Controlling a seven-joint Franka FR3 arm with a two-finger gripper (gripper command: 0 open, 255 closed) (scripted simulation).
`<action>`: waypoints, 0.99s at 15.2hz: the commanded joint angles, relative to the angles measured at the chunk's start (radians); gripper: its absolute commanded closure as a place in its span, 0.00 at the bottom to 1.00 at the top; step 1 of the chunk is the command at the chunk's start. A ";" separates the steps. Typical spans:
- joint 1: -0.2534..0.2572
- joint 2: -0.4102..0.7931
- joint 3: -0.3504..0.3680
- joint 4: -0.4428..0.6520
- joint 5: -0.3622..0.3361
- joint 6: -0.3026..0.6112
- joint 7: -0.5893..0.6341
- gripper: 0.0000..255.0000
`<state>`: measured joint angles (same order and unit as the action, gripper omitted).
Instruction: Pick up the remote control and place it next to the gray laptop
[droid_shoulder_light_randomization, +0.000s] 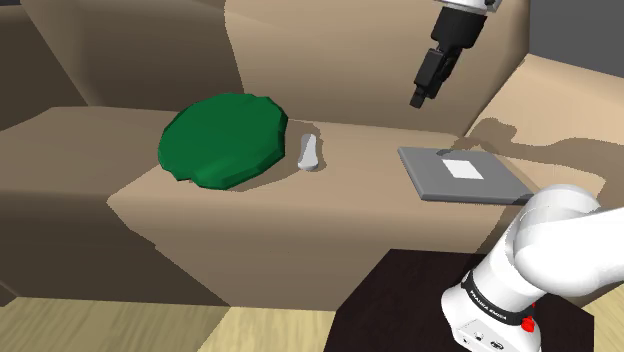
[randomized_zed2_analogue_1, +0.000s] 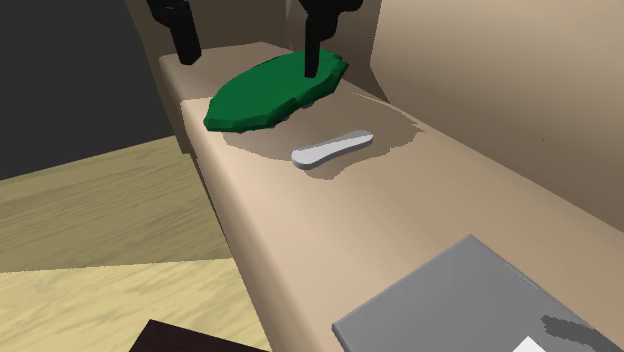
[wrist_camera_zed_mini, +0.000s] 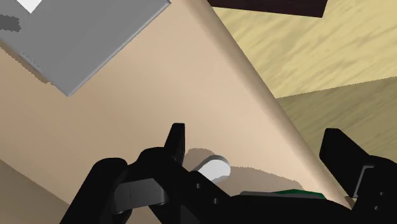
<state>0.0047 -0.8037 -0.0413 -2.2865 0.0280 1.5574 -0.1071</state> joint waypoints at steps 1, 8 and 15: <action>0.000 0.000 0.000 0.000 0.000 0.000 0.000 0.00; -0.036 0.211 0.072 0.005 0.030 0.192 0.185 0.00; -0.072 0.460 0.124 0.079 0.029 0.350 0.366 0.00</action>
<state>-0.0616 -0.3787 0.0780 -2.2193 0.0585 1.8865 0.2319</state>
